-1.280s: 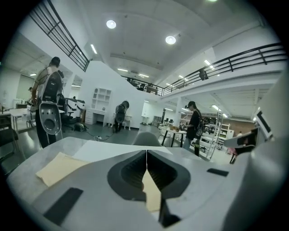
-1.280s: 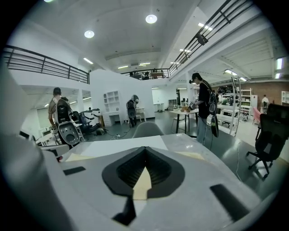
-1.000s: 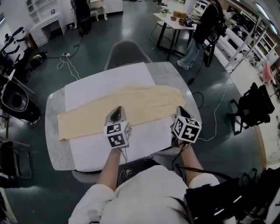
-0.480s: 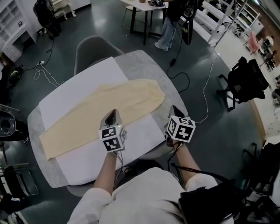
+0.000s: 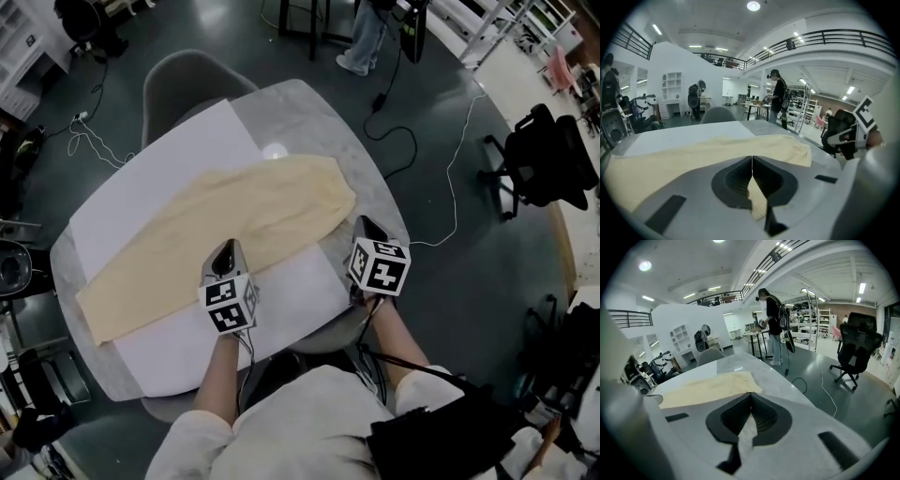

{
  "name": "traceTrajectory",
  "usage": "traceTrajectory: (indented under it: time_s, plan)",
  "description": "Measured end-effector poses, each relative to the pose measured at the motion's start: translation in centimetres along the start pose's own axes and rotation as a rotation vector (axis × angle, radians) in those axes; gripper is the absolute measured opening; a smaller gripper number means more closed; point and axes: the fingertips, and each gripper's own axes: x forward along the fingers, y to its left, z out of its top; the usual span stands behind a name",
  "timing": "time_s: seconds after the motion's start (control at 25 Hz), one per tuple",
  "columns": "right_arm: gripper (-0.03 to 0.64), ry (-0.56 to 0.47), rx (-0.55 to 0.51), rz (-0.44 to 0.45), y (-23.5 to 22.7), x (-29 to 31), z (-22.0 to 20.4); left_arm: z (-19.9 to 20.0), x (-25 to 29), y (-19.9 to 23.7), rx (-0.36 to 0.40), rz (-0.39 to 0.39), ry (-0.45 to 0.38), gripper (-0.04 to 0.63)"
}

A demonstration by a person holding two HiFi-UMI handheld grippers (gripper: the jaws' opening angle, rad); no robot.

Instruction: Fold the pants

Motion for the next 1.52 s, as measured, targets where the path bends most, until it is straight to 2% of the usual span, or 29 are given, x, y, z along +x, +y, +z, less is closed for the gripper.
traceTrajectory:
  time_s: [0.16,0.2,0.24,0.68,1.0,1.28,1.52]
  plan:
    - [-0.005,0.029,0.009,0.001,-0.7,2.5,-0.2,-0.2,1.2,0.5,0.0,0.021,0.014,0.009]
    - [0.011,0.036,0.011,0.004,-0.8,3.0,-0.3,-0.2,1.4,0.7,-0.001,0.024,0.017,0.009]
    - [0.055,0.044,0.013,0.009,-0.8,3.6,-0.5,-0.3,1.6,0.8,-0.003,0.027,0.019,0.009]
    - [0.115,0.094,0.07,-0.011,-2.3,10.3,-1.6,-1.6,4.2,2.0,-0.034,0.058,0.041,0.009]
    - [0.096,0.147,0.042,-0.047,-2.4,11.9,-2.7,-2.7,4.3,3.7,-0.074,0.093,0.051,0.009]
    - [0.036,0.143,0.059,0.01,-2.1,12.2,-2.4,-3.1,4.0,4.3,-0.1,0.11,0.052,0.009]
    - [0.031,0.12,0.072,0.05,-1.4,11.3,-1.5,-3.4,2.7,5.8,-0.128,0.129,0.05,0.009]
